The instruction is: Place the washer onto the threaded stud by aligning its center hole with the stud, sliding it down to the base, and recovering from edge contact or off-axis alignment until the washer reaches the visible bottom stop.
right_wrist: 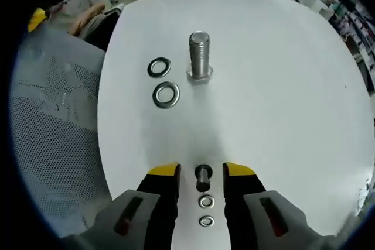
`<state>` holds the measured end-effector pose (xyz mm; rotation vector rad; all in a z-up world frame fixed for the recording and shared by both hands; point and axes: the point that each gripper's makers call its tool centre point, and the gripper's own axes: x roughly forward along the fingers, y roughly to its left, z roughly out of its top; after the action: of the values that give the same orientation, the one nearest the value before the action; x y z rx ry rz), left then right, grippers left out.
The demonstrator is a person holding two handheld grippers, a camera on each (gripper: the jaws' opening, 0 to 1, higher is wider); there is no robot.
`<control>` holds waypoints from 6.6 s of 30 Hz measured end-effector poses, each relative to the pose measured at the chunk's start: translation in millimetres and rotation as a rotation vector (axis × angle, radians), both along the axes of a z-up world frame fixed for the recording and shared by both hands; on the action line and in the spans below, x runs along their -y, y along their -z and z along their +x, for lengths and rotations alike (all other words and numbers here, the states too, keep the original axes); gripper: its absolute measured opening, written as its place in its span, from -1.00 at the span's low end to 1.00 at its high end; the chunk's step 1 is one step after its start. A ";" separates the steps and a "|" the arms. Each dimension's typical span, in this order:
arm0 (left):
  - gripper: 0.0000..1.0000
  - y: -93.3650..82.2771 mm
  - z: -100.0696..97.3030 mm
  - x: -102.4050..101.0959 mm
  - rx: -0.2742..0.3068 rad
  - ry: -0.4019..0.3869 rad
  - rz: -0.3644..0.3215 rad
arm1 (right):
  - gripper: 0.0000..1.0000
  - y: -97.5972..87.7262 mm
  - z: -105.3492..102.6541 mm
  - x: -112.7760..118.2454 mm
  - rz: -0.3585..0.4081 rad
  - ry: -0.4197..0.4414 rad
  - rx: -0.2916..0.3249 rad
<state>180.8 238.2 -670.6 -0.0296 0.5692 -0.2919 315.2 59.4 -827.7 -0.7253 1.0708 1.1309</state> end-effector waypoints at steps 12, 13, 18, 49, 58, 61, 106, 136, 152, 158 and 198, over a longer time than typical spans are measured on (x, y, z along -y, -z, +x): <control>-0.57 -1.3 0.9 0.3 0.008 0.002 -0.002 | -0.23 -34.4 14.4 24.6 0.213 0.244 -0.020; -0.57 -1.4 1.0 0.4 0.008 0.002 -0.003 | -0.23 -34.6 15.3 29.4 0.212 0.252 -0.014; -0.57 -1.8 0.7 0.8 0.011 0.004 -0.006 | -0.25 -33.0 11.5 47.9 0.196 0.278 -0.012; -0.58 -3.5 1.8 -1.3 0.020 -0.013 -0.011 | -0.41 -0.1 -15.4 91.3 -0.033 0.096 0.000; -0.58 -3.2 1.7 -1.7 0.018 -0.015 -0.011 | -0.46 9.7 -18.6 88.2 -0.070 0.057 -0.010; -0.58 -3.5 1.9 -1.9 0.020 -0.017 -0.012 | -0.46 13.4 -17.6 85.4 -0.087 0.036 -0.005; -0.59 -2.2 1.5 -2.7 0.013 -0.021 -0.009 | -0.69 17.5 -19.5 77.9 -0.289 -0.104 0.033; -0.60 -3.2 2.0 -3.0 0.018 -0.024 -0.011 | -0.70 16.8 -17.4 77.8 -0.256 -0.008 0.006; -0.60 -3.0 1.5 -2.2 0.017 -0.019 -0.012 | -0.73 5.1 -11.0 69.4 -0.198 0.000 0.045; -0.60 -3.1 1.9 -1.8 0.018 -0.017 -0.013 | -0.73 -19.1 -7.1 57.0 -0.139 -0.004 0.070; -0.60 -4.6 2.4 -3.3 0.025 -0.028 -0.019 | -0.73 -34.3 -1.1 5.3 -0.161 -0.182 0.048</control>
<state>183.1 241.5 -666.0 -0.0528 0.5410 -0.2698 314.1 54.1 -793.5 -0.9890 1.0800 1.1837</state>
